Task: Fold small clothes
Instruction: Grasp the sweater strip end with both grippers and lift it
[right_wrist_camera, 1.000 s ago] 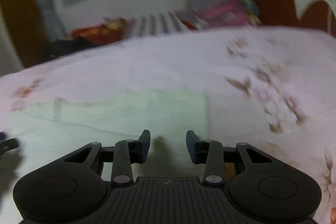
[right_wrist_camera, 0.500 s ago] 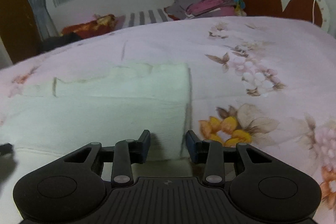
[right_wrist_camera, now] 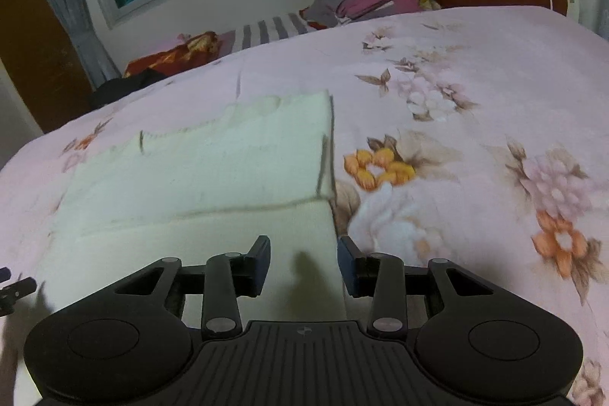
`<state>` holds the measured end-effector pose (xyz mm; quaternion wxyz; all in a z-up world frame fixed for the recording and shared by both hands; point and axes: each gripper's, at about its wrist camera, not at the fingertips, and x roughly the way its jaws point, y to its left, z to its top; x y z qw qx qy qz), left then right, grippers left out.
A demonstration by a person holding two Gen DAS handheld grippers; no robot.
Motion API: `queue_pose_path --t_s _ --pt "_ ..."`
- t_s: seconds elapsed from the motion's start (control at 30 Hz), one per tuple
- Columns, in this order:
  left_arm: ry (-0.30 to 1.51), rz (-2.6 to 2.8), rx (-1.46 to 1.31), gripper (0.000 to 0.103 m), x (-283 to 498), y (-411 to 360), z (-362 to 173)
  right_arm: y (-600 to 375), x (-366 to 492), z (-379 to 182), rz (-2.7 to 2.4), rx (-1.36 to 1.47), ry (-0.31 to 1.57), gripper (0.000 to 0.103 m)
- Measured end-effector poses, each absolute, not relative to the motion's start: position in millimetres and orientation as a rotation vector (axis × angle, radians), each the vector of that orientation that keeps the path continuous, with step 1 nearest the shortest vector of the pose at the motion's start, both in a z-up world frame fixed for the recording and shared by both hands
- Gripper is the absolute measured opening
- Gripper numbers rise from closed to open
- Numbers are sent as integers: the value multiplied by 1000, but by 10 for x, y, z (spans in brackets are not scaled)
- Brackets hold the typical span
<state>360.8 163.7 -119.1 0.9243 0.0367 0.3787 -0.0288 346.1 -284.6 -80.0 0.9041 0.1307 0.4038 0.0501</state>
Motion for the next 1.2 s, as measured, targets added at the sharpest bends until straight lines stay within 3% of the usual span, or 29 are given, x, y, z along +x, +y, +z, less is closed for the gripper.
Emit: queue_pose_path --t_s 0.27,0.33,0.6,0.73,1.2 --pt "816 -51 -45 64 2855 1676 -1162 -3137 2780 -812 132 393 850 39" --pt "826 -68 -110 61 2668 1652 -1157 -3239 2539 -818 139 406 851 39" --pt "870 -191 -319 61 1915 1615 -1211 -3528 1520 -991 178 512 914 39" --pt "886 -238 -431 50 1666 1690 -1263 -3567 1138 -1091 214 572 929 39" --pt "817 -303 -756 48 1407 1773 -1505 -3523 837 -1124 348 695 917 38"
